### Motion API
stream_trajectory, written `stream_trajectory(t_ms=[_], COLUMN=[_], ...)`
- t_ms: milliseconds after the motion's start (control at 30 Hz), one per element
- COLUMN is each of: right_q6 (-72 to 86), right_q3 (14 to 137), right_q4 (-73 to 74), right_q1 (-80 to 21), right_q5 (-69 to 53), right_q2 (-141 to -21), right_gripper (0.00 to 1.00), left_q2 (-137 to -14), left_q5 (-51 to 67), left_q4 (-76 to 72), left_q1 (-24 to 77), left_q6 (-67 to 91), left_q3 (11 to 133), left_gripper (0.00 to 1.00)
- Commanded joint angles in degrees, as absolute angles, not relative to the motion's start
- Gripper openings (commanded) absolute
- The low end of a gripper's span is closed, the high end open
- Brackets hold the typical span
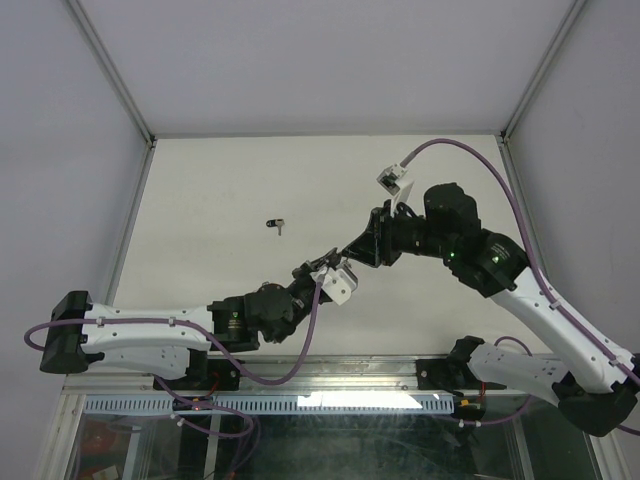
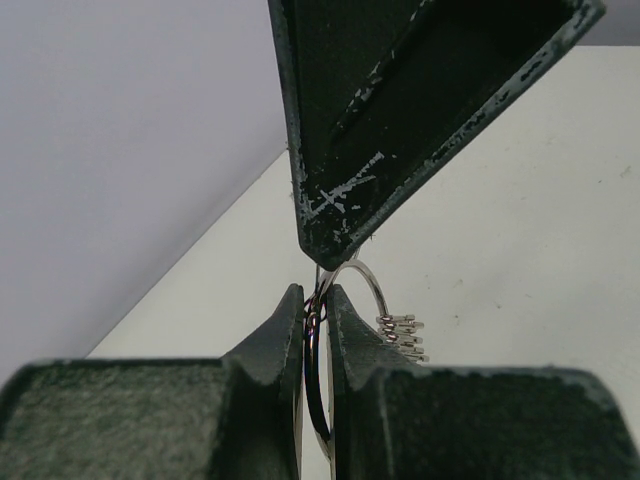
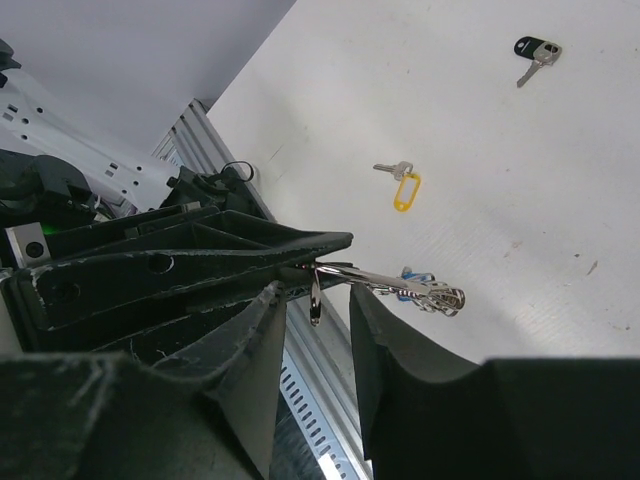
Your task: Put the keys on the keyring
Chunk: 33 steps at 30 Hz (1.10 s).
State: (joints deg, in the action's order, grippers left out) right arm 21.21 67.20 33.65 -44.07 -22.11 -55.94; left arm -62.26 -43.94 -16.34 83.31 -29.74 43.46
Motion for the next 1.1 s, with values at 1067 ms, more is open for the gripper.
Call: stream_trajectory(t_ms=[1067], right_q6=[16.2], right_q3=[75.7], right_q4=[38.0], right_q1=[-43.9], right_q5=[-26.3], right_q2=[-58.3], right_gripper=[0.00], left_q2=[-57.2], left_q5=[-36.6], left_q4=[-24.5], left_q1=[83.8], left_q6=[-33.4], left_q3=[40.7], left_gripper=[0.27])
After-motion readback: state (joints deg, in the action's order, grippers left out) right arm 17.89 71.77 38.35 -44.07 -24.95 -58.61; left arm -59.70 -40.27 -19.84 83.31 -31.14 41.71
